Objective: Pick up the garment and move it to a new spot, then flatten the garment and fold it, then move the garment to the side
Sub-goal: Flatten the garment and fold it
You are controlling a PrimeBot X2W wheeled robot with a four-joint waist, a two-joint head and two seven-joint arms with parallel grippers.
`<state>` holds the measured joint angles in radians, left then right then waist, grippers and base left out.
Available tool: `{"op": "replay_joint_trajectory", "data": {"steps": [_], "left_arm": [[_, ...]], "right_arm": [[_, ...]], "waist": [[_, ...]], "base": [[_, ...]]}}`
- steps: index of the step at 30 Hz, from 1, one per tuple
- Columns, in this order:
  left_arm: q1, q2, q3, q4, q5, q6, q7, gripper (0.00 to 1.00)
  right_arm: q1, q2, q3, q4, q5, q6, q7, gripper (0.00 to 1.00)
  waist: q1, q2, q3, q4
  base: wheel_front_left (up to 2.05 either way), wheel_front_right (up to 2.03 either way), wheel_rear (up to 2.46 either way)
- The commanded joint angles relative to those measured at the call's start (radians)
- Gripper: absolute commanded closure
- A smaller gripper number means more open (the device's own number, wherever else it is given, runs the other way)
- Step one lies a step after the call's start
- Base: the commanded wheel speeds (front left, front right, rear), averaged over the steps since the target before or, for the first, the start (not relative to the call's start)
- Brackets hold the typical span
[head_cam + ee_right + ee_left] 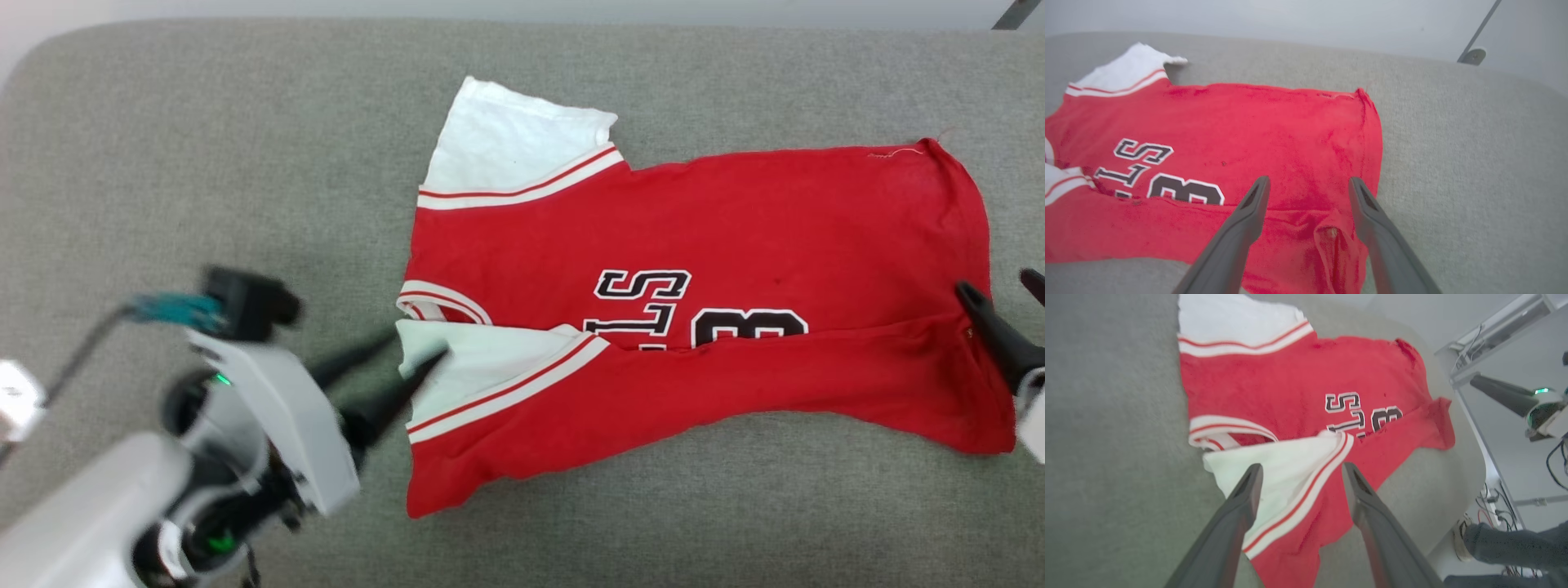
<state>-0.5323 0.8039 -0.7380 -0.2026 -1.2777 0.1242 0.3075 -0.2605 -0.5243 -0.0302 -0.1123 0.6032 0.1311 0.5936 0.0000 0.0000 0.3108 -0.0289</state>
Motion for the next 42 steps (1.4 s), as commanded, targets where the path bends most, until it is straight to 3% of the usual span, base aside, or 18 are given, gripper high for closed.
{"op": "replay_joint_trajectory", "data": {"steps": [1,8,13,19,22,28,35,42], "left_arm": [[-0.013,0.0,0.031,0.012,0.017,0.008,-0.048,0.0],[-0.119,-0.066,0.129,0.196,0.022,-0.036,-0.177,0.0],[-0.272,-0.083,0.143,0.391,0.06,-0.084,-0.164,0.0],[-0.462,-0.093,0.119,0.61,0.14,-0.111,-0.123,0.0],[-0.624,-0.085,0.069,0.775,0.235,-0.131,-0.063,0.0],[-0.802,-0.098,-0.026,0.98,0.328,-0.179,0.102,0.0],[-0.881,-0.129,-0.072,1.13,0.269,-0.221,0.434,0.0],[-0.863,-0.195,-0.069,1.148,0.196,-0.247,0.535,0.0]], "right_arm": [[-0.014,0.035,0.001,0.005,-0.025,-0.001,-0.062,0.0],[-0.059,0.15,0.06,0.066,-0.108,-0.001,-0.335,0.0],[-0.113,0.226,0.098,0.094,-0.145,-0.001,-0.478,0.0],[-0.161,0.267,0.135,0.103,-0.162,-0.001,-0.557,0.0],[-0.187,0.297,0.159,0.106,-0.153,-0.001,-0.593,0.0],[-0.209,0.313,0.204,0.121,-0.148,-0.001,-0.621,0.0],[-0.216,0.264,0.267,0.147,-0.147,-0.001,-0.616,0.0],[-0.231,0.235,0.273,0.153,-0.122,-0.001,-0.604,0.0]], "waist": [[0.0,0.0,-0.004,-0.004],[0.0,0.0,-0.013,-0.056],[0.0,0.0,0.022,-0.148],[0.0,0.0,0.087,-0.248],[0.0,0.0,0.156,-0.318],[0.0,0.0,0.243,-0.383],[0.0,0.0,0.275,-0.399],[0.0,0.0,0.273,-0.376]], "base": [[0.0,0.0,0.0],[0.0,0.0,0.0],[0.0,0.0,0.0],[0.0,0.0,0.0],[0.0,0.0,0.0],[0.0,0.0,0.0],[0.0,0.0,0.0],[0.0,0.0,0.0]]}}
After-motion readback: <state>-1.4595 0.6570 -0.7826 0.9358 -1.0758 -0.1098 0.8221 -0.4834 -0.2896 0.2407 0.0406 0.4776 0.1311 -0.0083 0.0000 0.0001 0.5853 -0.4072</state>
